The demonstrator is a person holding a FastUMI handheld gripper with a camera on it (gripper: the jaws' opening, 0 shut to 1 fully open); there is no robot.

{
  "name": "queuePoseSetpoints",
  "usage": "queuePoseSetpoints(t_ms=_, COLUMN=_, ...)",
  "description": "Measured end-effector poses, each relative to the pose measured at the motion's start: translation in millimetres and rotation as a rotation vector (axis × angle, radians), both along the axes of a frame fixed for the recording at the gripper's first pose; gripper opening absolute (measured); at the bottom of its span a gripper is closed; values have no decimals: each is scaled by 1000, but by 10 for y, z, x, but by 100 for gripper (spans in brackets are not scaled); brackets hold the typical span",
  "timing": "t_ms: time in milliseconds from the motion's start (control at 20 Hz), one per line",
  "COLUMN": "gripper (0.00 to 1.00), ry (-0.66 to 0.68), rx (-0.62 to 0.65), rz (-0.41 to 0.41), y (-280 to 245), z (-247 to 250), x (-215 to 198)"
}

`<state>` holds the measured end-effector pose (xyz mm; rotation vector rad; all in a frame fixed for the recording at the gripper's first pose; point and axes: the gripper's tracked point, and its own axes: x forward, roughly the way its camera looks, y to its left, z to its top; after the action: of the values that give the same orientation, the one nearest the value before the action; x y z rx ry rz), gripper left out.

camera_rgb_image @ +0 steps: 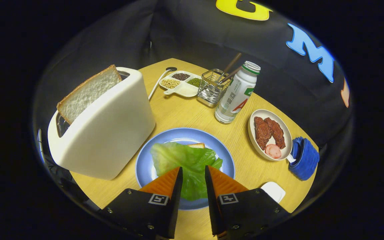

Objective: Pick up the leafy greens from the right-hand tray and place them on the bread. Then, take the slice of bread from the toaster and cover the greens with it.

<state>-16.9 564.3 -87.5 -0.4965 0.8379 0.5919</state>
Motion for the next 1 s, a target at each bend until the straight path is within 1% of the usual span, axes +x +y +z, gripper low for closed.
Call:
queuePoseSetpoints(t_ms=300, gripper=41, ry=3, rx=29, rz=-16, y=-32, z=56, x=-20)
queuePoseSetpoints(t_ms=400, gripper=41, ry=0, rx=50, rz=-32, y=-23, z=84, x=-40)
queuePoseSetpoints(t_ms=450, gripper=40, ry=-11, rx=64, rz=-27, y=-22, z=106, x=-63)
queuePoseSetpoints(t_ms=550, gripper=40, ry=-61, rx=135, rz=-25, y=31, z=184, x=-98)
queuePoseSetpoints(t_ms=650, gripper=40, ry=-114, rx=221, rz=-39, y=90, z=278, x=-138)
queuePoseSetpoints(t_ms=850, gripper=41, ry=-202, rx=346, rz=-74, y=171, z=475, x=-224)
queuePoseSetpoints(t_ms=1000, gripper=41, ry=-272, rx=439, rz=-67, y=293, z=639, x=-417)
